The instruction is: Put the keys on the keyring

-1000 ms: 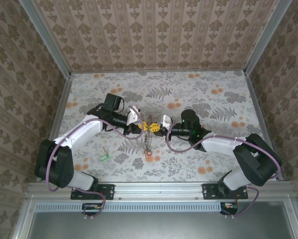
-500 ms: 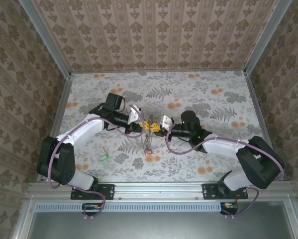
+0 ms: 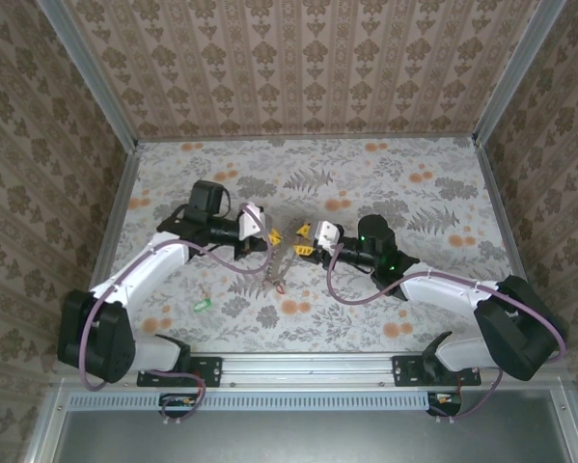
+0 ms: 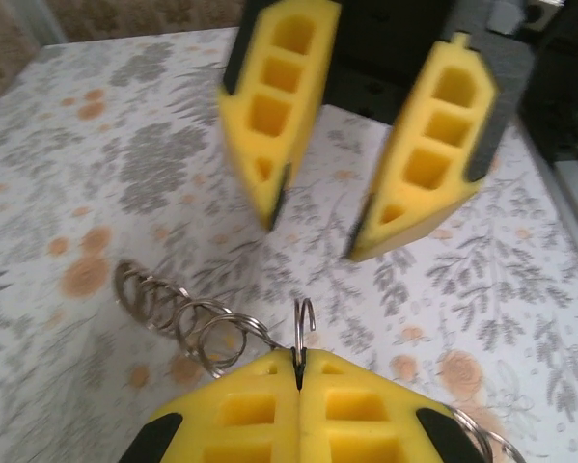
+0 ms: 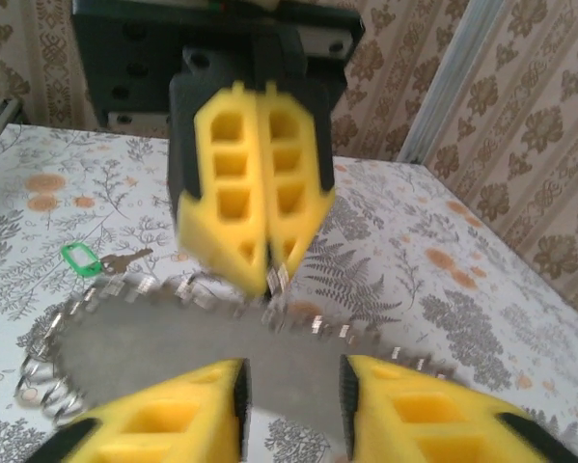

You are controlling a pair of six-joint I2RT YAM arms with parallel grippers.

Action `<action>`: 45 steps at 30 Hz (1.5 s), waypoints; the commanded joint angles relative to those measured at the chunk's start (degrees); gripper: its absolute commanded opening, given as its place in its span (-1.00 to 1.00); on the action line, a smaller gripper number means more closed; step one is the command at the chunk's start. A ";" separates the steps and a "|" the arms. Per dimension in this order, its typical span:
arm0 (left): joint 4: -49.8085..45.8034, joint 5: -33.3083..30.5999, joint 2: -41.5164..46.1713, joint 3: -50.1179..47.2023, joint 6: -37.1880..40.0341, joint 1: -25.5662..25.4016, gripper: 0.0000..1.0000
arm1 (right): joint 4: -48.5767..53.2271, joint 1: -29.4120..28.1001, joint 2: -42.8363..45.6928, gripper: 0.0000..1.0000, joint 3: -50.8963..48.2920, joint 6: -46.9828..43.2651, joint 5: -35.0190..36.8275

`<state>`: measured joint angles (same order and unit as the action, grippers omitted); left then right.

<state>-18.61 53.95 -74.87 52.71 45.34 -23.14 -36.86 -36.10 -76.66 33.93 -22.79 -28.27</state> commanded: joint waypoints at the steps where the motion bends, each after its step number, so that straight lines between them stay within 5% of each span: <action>1: 2.08 0.02 3.94 -0.68 -4.42 4.20 -1.00 | 6.98 0.06 2.10 0.01 1.58 -4.70 -0.91; 4: 7.76 1.80 5.06 -0.32 -13.74 7.67 -1.00 | 17.13 -0.03 2.97 0.10 5.23 -9.61 -3.74; 13: 8.09 -7.89 3.57 2.53 -26.45 17.82 -1.00 | 28.66 -3.14 -2.47 0.04 14.74 -13.41 -14.00; 22: 13.36 -21.29 4.27 0.05 -35.16 25.08 -1.00 | 27.38 -14.93 -19.59 0.04 24.45 -16.89 -8.23; 32: 15.17 -23.88 5.69 -3.77 -32.76 29.52 -1.00 | 31.40 -21.22 -41.45 0.00 42.64 -26.51 -3.47; 45: 18.60 -26.53 6.90 -7.54 -32.88 29.78 -1.00 | 37.34 -24.56 -53.12 0.01 54.41 -46.14 6.18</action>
<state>-3.18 27.40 -68.79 45.74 12.27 6.42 -3.14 -59.02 -127.26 84.75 -61.36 -25.21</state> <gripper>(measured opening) 0.055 0.507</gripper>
